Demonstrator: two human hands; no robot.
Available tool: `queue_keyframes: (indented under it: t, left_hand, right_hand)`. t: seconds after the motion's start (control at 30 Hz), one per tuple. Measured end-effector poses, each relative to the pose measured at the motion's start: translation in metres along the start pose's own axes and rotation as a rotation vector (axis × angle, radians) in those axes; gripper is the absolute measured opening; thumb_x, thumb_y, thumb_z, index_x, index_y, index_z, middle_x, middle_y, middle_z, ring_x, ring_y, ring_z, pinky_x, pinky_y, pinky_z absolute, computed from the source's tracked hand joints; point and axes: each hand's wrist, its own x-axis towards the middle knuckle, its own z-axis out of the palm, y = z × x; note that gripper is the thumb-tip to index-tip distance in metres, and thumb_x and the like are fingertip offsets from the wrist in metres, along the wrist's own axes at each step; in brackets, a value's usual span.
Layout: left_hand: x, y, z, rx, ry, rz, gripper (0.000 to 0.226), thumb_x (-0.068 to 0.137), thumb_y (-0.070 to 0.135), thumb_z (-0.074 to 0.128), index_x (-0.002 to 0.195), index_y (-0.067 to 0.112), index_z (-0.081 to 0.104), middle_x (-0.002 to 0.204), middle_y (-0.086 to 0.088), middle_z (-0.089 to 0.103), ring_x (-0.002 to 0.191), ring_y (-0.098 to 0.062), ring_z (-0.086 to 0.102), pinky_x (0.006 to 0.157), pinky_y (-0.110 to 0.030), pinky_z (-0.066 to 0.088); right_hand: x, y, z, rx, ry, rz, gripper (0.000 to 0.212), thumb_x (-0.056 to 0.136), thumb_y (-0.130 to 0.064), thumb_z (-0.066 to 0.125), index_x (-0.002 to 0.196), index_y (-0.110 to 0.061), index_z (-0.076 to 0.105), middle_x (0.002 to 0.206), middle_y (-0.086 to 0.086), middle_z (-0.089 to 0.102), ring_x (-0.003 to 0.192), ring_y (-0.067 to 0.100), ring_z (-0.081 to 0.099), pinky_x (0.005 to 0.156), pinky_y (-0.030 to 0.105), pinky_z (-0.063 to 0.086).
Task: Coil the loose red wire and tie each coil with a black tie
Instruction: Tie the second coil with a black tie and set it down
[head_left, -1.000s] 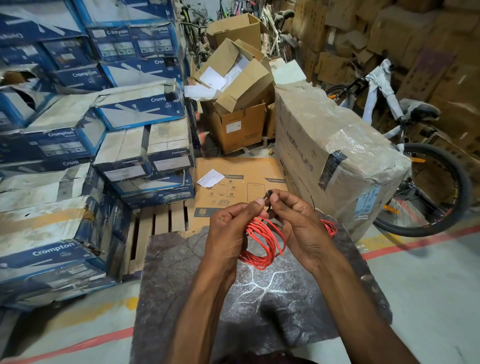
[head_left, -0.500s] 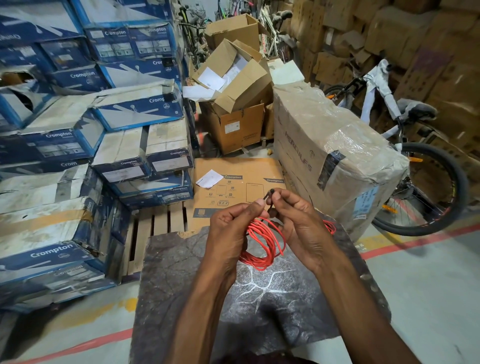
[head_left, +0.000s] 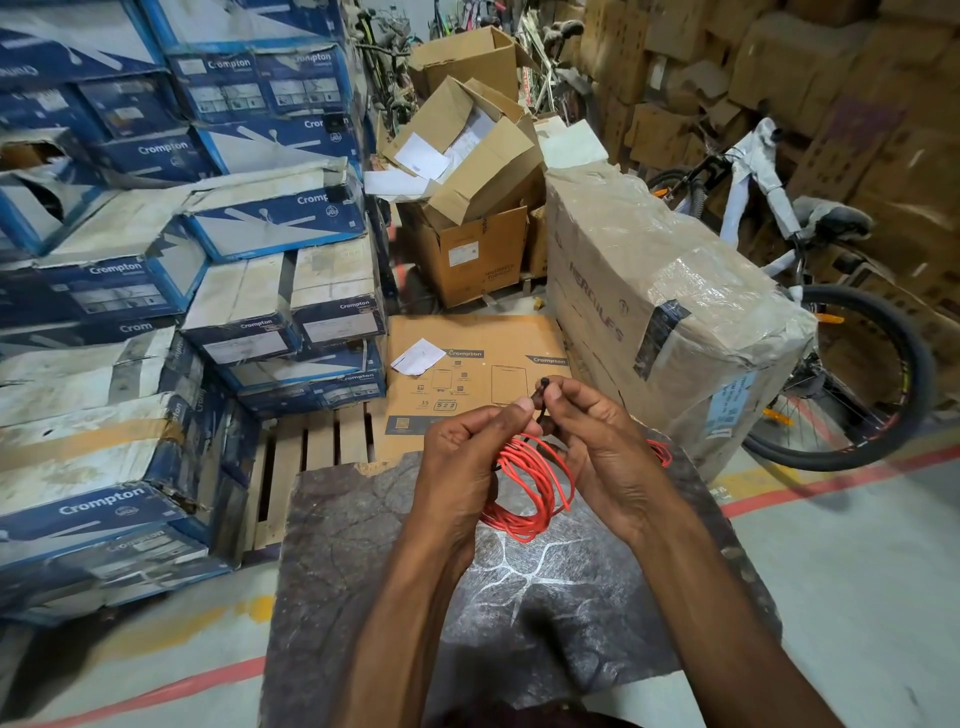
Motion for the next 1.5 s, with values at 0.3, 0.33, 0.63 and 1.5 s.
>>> queue_keyframes:
  t: [0.3, 0.33, 0.63, 1.5]
  left_hand:
    - [-0.001, 0.001, 0.001, -0.019, -0.004, -0.008, 0.025, 0.091, 0.017, 0.070, 0.068, 0.008, 0.073, 0.053, -0.003, 0.065, 0.046, -0.009, 0.059, 0.053, -0.017, 0.048]
    - [-0.001, 0.001, 0.001, -0.021, -0.003, -0.008, 0.025, 0.091, 0.017, 0.070, 0.067, 0.009, 0.073, 0.054, -0.003, 0.066, 0.046, -0.009, 0.060, 0.053, -0.018, 0.049]
    - [-0.001, 0.000, 0.001, 0.004, -0.014, -0.004, 0.024, 0.090, 0.019, 0.071, 0.069, 0.009, 0.074, 0.056, -0.005, 0.067, 0.048, -0.011, 0.061, 0.056, -0.019, 0.050]
    - [-0.006, -0.002, 0.003, -0.007, -0.024, 0.010, 0.021, 0.093, 0.013, 0.068, 0.078, -0.002, 0.070, 0.052, 0.002, 0.066, 0.045, -0.004, 0.060, 0.053, -0.013, 0.047]
  right_hand:
    - [0.000, 0.001, -0.001, 0.002, 0.000, 0.001, 0.042, 0.071, -0.042, 0.091, 0.104, -0.021, 0.076, 0.100, 0.002, 0.068, 0.092, 0.017, 0.058, 0.091, 0.039, 0.045]
    - [0.000, 0.001, -0.001, -0.001, 0.001, -0.001, 0.041, 0.072, -0.042, 0.091, 0.104, -0.021, 0.076, 0.101, 0.002, 0.067, 0.092, 0.018, 0.058, 0.091, 0.040, 0.044]
    - [-0.002, 0.001, 0.000, -0.016, 0.025, -0.002, 0.032, 0.076, -0.037, 0.085, 0.102, -0.021, 0.077, 0.097, 0.000, 0.069, 0.091, 0.016, 0.060, 0.088, 0.035, 0.046]
    - [-0.010, -0.003, -0.003, -0.063, 0.038, -0.033, 0.022, 0.080, -0.033, 0.080, 0.100, -0.024, 0.077, 0.093, -0.003, 0.069, 0.084, 0.012, 0.056, 0.082, 0.033, 0.045]
